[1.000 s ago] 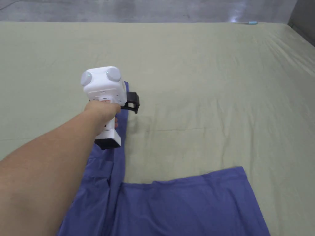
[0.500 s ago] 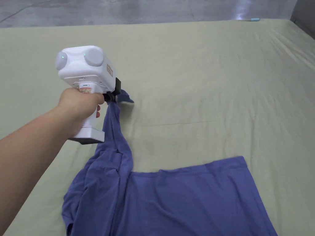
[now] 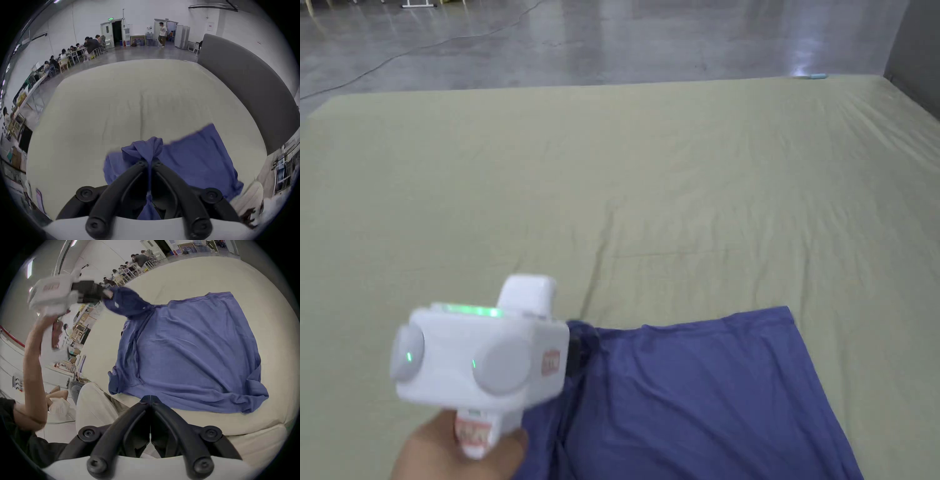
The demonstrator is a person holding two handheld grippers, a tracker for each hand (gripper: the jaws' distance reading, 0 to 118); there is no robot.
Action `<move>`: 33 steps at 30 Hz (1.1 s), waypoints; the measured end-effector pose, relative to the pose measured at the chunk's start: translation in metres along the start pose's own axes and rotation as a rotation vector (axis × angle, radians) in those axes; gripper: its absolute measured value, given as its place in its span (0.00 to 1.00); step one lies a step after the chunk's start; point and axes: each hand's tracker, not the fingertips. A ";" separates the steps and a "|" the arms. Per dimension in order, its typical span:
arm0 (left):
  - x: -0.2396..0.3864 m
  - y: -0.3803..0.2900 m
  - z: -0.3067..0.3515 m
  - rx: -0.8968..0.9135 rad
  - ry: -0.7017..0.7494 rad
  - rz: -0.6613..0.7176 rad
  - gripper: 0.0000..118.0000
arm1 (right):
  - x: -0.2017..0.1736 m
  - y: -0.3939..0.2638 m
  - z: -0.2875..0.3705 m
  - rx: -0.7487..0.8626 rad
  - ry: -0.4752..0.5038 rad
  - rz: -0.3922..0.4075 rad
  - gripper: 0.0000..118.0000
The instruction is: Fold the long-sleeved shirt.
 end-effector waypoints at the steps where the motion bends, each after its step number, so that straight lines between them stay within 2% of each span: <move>1: 0.006 -0.019 -0.001 -0.020 0.000 0.005 0.00 | -0.002 -0.002 0.002 0.000 -0.009 0.010 0.02; 9: 0.023 -0.121 -0.061 -0.208 0.042 0.049 0.01 | -0.015 -0.017 0.008 -0.031 -0.054 0.035 0.02; 10: 0.019 -0.129 -0.071 -0.216 0.082 0.074 0.11 | -0.016 -0.017 0.009 -0.032 -0.059 0.037 0.02; 11: 0.016 -0.135 -0.082 -0.240 0.082 0.077 0.48 | -0.017 -0.018 0.010 -0.033 -0.063 0.038 0.02; 12: 0.012 -0.141 -0.098 -0.318 0.040 0.072 0.96 | -0.017 -0.019 0.011 -0.032 -0.064 0.039 0.02; 13: 0.010 -0.148 -0.097 -0.317 0.004 0.066 1.00 | -0.018 -0.019 0.012 -0.030 -0.065 0.040 0.02; 14: 0.007 -0.154 -0.095 -0.312 0.039 0.065 1.00 | -0.018 -0.018 0.012 -0.029 -0.064 0.041 0.02; 15: 0.003 -0.152 -0.083 -0.251 0.013 0.075 1.00 | -0.019 -0.017 0.013 -0.027 -0.064 0.042 0.02; 18: -0.009 -0.123 -0.026 -0.136 -0.154 0.240 1.00 | -0.019 -0.013 0.022 0.009 -0.072 0.044 0.02; 20: -0.017 -0.114 0.010 -0.071 -0.220 0.270 1.00 | -0.017 -0.007 0.029 0.065 -0.064 0.020 0.02; 22: -0.023 -0.114 0.031 -0.033 -0.120 0.193 1.00 | -0.014 0.001 0.035 0.121 -0.049 -0.024 0.02; 23: -0.023 -0.115 0.041 -0.043 -0.073 0.120 0.94 | -0.013 0.004 0.037 0.142 -0.045 -0.039 0.02; 24: -0.019 -0.118 0.048 -0.034 0.010 0.053 0.72 | -0.012 0.006 0.039 0.161 -0.053 -0.048 0.02; 25: -0.015 -0.126 0.048 -0.002 0.079 0.013 0.04 | -0.012 0.008 0.040 0.176 -0.069 -0.050 0.02; 27: -0.015 -0.144 0.044 0.007 0.130 0.024 0.00 | -0.014 0.010 0.038 0.188 -0.101 -0.037 0.02; 30: -0.029 -0.159 0.029 -0.125 -0.034 0.160 0.00 | -0.013 0.011 0.033 0.182 -0.123 -0.036 0.02; 33: -0.035 -0.154 0.022 -0.122 0.000 0.141 0.00 | -0.008 0.015 0.028 0.164 -0.119 -0.046 0.02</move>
